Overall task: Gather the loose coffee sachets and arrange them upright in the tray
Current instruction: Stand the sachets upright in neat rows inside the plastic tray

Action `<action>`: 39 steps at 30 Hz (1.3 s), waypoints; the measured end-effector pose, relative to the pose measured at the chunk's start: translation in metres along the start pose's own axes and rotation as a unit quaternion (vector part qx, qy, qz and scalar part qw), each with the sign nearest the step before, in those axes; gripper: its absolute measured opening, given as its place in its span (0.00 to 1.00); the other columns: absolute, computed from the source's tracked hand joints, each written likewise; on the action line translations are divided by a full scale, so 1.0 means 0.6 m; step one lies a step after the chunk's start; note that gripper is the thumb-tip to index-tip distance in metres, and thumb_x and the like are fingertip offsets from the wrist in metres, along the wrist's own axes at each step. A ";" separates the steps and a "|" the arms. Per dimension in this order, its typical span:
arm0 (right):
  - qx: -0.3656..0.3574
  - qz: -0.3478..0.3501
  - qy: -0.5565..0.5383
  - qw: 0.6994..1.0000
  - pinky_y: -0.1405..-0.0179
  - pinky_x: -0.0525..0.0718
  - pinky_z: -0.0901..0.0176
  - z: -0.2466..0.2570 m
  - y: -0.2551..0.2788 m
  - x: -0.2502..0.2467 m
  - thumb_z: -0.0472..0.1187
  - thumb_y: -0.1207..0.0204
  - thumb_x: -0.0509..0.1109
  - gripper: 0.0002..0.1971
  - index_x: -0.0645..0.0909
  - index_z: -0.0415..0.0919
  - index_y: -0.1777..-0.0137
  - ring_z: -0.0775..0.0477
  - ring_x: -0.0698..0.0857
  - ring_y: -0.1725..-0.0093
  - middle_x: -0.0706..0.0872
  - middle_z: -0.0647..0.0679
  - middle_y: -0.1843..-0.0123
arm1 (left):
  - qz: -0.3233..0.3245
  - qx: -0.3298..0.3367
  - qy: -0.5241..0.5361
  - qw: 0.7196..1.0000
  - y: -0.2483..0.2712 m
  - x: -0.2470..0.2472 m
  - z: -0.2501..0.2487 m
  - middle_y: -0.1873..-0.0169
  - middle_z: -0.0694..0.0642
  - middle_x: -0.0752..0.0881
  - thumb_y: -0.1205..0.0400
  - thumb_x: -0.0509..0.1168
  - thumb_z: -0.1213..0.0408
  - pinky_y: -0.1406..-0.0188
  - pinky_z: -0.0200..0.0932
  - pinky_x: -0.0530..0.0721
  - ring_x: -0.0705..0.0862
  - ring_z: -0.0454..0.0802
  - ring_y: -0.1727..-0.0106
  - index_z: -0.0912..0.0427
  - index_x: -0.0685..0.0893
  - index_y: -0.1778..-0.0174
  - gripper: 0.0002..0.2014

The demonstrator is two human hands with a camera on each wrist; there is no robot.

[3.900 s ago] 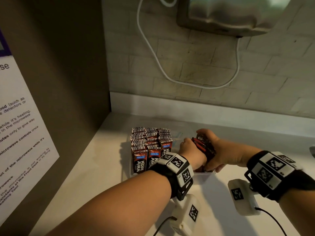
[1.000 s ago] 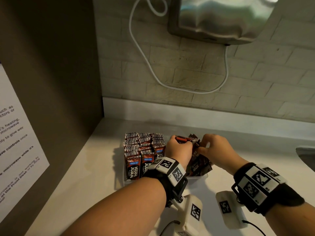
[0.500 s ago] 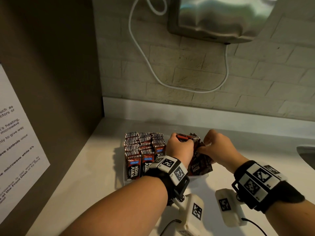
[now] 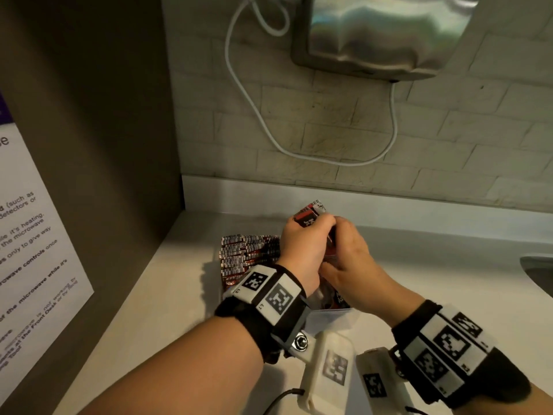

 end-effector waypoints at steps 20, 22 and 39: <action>0.042 0.031 -0.212 0.976 0.41 0.82 0.50 0.072 -0.007 0.062 0.50 0.27 0.72 0.17 0.78 0.49 0.40 0.49 0.81 0.44 0.77 0.49 0.42 | 0.061 0.011 -0.022 0.998 0.084 -0.127 -0.059 0.50 0.62 0.91 0.19 0.68 0.57 0.63 0.52 0.90 0.91 0.56 0.56 0.57 0.85 0.41 0.13; 0.050 0.005 -0.312 0.949 0.52 0.84 0.56 0.062 -0.009 0.053 0.41 0.28 0.77 0.19 0.79 0.48 0.38 0.50 0.84 0.51 0.81 0.47 0.43 | 0.064 0.015 -0.037 0.997 0.086 -0.137 -0.063 0.51 0.60 0.91 0.22 0.71 0.56 0.62 0.54 0.90 0.92 0.57 0.55 0.56 0.85 0.42 0.14; -0.062 0.046 -0.515 0.854 0.58 0.86 0.60 0.077 0.029 0.021 0.22 0.44 0.76 0.11 0.88 0.39 0.74 0.47 0.86 0.54 0.85 0.46 0.54 | 0.080 -0.045 0.026 0.995 0.085 -0.152 -0.077 0.60 0.60 0.88 0.36 0.76 0.57 0.83 0.34 0.74 0.84 0.49 0.65 0.57 0.84 0.55 0.16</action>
Point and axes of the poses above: each hand's wrist, its own y-axis away from the middle knuckle, its own x-axis out of the palm, z = x × y, the point moved 9 cm from there along -y, towards the middle knuckle
